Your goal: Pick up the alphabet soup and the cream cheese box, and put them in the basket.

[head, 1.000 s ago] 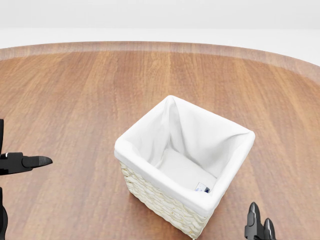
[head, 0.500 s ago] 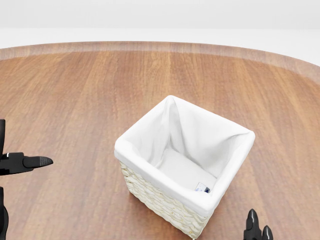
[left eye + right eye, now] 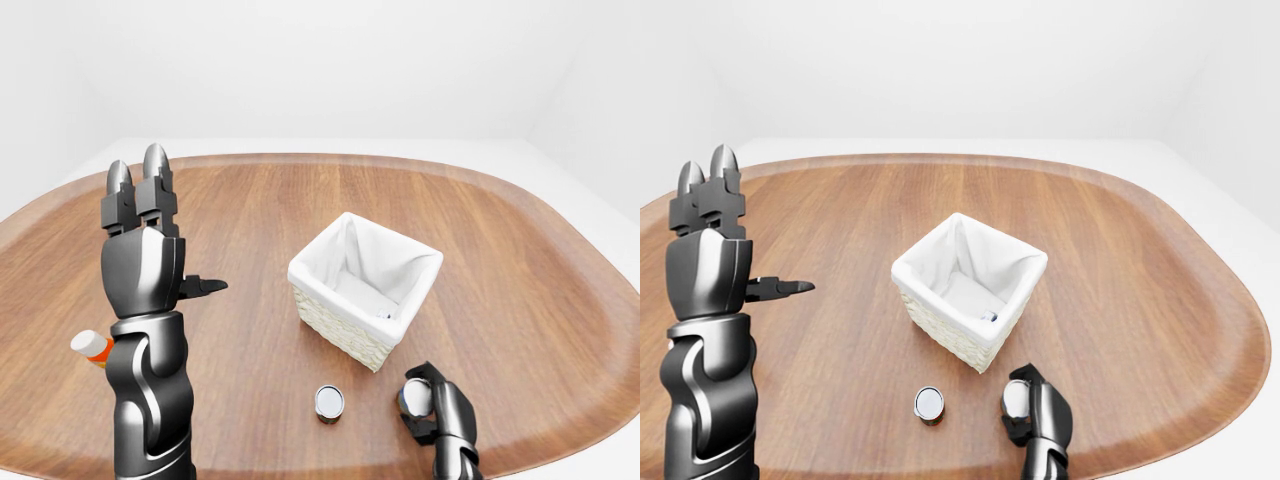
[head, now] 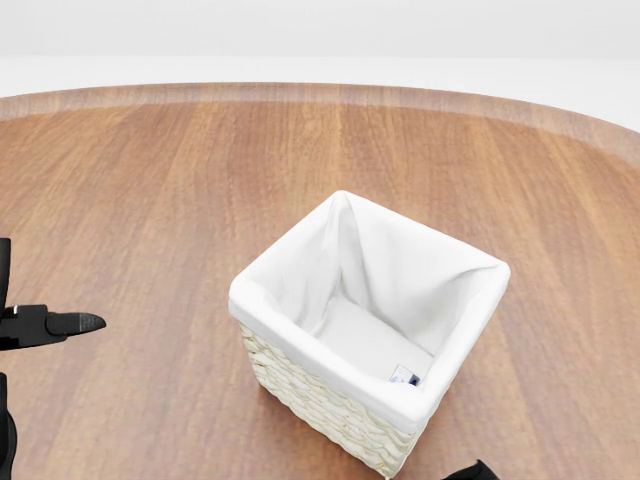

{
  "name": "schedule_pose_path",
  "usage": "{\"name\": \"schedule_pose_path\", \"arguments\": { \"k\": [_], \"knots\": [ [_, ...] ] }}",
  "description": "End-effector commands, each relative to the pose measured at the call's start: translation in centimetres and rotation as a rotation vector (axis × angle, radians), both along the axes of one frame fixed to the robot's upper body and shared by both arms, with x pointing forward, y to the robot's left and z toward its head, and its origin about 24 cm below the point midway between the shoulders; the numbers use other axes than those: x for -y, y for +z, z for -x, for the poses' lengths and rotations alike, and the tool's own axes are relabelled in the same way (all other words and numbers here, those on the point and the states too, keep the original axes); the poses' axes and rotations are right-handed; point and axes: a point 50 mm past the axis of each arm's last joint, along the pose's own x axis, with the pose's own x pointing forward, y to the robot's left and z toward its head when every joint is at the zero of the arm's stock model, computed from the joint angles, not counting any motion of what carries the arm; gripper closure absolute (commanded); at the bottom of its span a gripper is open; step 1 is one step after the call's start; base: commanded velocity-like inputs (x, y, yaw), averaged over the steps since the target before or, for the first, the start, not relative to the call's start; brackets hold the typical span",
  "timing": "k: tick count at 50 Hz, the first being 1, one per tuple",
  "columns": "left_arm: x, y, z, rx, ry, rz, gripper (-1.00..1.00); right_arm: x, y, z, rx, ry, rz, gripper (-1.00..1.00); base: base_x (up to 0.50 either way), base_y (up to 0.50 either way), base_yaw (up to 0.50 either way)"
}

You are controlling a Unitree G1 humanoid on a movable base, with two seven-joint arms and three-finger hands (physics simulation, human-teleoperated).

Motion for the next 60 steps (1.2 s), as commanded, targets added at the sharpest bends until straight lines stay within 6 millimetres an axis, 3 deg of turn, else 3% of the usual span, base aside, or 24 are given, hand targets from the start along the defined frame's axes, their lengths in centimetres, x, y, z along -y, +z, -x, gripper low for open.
{"name": "schedule_pose_path", "arguments": {
  "k": [1, 12, 28, 43, 60],
  "knots": [
    [-0.1, -0.2, -0.1, 0.001, 0.003, 0.011, -1.00, 0.1, 0.0, 0.1, -0.001, -0.011, -0.002, 1.00, 0.00, 0.00, 0.00],
    [0.0, -0.2, 0.0, -0.002, 0.000, 0.005, -1.00, 1.4, 2.1, -1.1, 0.129, -0.147, -0.090, 1.00, 0.00, 0.00, 0.00],
    [0.0, -0.1, 0.1, -0.003, 0.000, 0.001, -1.00, 3.7, 3.2, -1.9, 0.214, -0.296, -0.149, 1.00, 0.00, 0.00, 0.00],
    [0.0, -0.1, 0.0, 0.000, 0.000, 0.005, -1.00, 4.7, 2.6, -2.6, 0.187, -0.319, -0.137, 1.00, 0.00, 0.00, 0.00],
    [0.2, 0.1, 0.1, -0.004, -0.004, -0.008, -1.00, 5.0, 6.1, -4.4, 0.373, -0.347, -0.181, 1.00, 0.00, 0.00, 0.00]
  ]
}}
